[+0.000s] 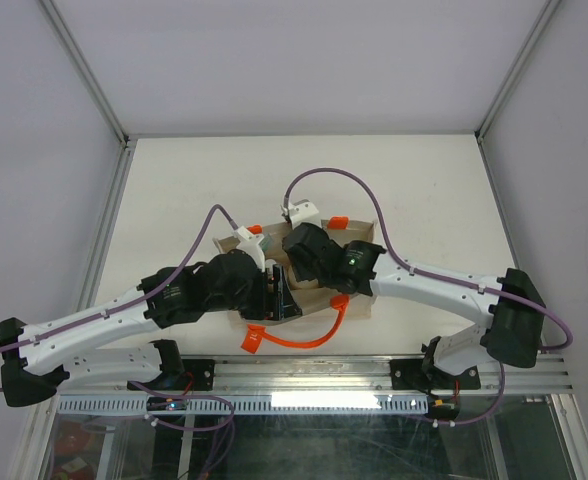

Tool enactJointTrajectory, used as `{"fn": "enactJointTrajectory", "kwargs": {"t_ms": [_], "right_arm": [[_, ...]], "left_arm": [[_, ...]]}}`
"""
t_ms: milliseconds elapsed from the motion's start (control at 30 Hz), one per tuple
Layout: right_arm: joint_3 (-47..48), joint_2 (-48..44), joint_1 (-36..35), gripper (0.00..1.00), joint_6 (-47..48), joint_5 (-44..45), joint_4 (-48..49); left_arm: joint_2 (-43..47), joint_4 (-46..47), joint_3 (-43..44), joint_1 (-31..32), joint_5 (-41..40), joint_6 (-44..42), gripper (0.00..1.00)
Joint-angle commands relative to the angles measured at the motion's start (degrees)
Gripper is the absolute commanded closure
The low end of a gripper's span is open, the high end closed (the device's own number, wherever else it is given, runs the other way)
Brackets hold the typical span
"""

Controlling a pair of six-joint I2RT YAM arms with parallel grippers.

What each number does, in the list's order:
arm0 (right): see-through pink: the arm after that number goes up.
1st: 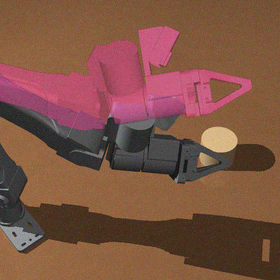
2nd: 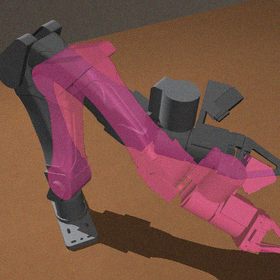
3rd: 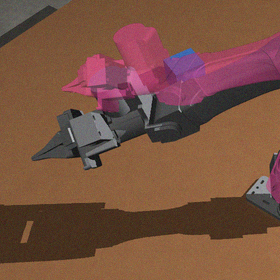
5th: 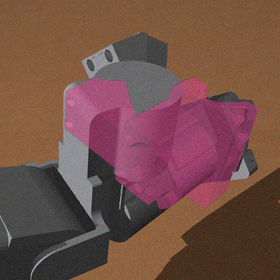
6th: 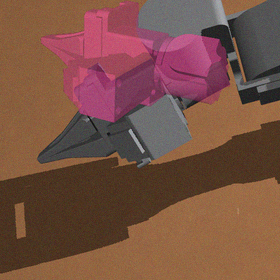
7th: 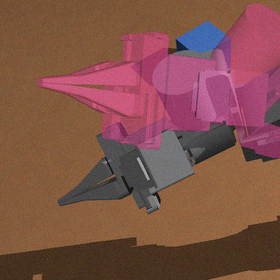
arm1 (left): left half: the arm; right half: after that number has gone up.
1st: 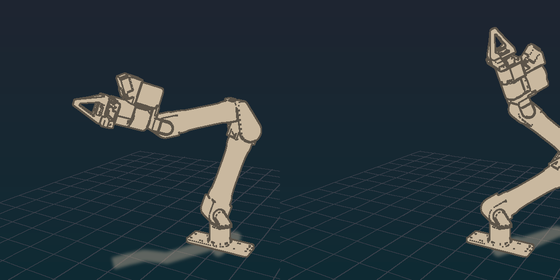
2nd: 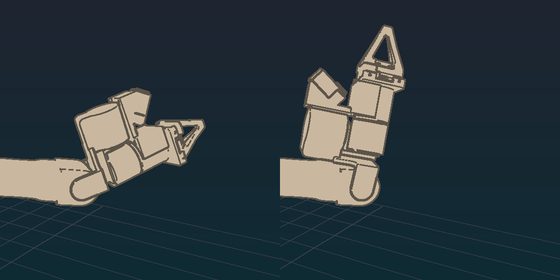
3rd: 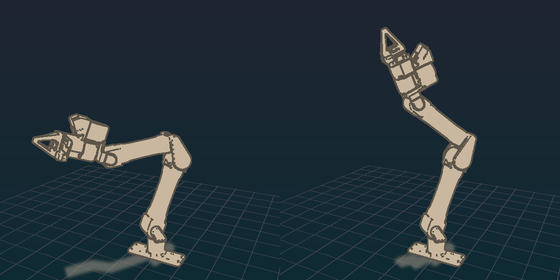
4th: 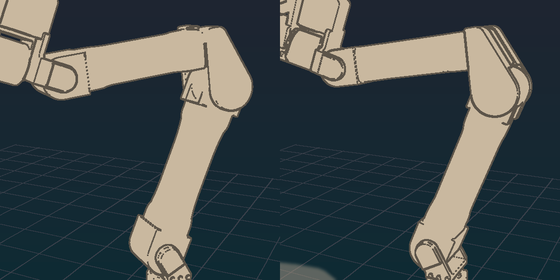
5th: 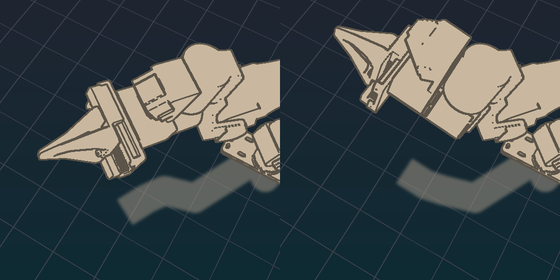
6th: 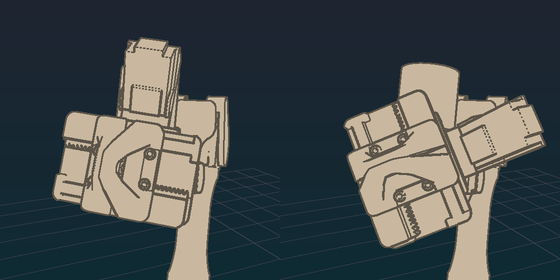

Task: Take the personal care products out of the canvas bag

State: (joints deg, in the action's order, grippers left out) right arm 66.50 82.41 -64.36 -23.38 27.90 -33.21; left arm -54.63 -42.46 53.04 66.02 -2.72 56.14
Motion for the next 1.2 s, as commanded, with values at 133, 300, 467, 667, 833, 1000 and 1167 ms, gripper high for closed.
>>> {"fn": "enactJointTrajectory", "kwargs": {"t_ms": [133, 300, 467, 667, 833, 1000, 1167], "right_arm": [[-2.37, -1.88, -0.81, 0.65, 4.01, 4.87, 7.95], [-0.49, -2.31, -1.67, 0.92, 6.50, 4.49, 9.02], [3.07, -4.53, -2.92, 1.00, 8.23, 4.56, 9.06], [6.37, -8.05, -2.97, 1.00, 7.96, 5.21, 8.26], [9.34, -8.78, -2.97, 1.00, 8.28, 4.53, 6.33], [15.47, -8.75, -2.97, 1.00, 5.33, 4.51, 0.35], [23.45, -7.91, -2.97, 1.00, 1.52, 5.81, -8.27]], "left_arm": [[-0.29, -3.60, 1.54, 0.25, -1.15, -0.92, 0.35], [-0.48, -3.52, 1.42, 0.25, -0.89, -1.24, 0.35], [0.27, -3.60, 1.02, 0.25, -1.34, -1.12, 0.35], [0.66, -3.60, 1.08, 0.24, -2.11, -1.32, 0.33], [-0.06, -3.60, 1.59, 0.25, -2.50, -1.76, 0.32], [-0.16, -3.59, 2.41, 0.25, -3.69, -2.08, 0.30], [0.02, -3.60, 2.17, 0.25, -4.26, -1.92, 0.30]]}}
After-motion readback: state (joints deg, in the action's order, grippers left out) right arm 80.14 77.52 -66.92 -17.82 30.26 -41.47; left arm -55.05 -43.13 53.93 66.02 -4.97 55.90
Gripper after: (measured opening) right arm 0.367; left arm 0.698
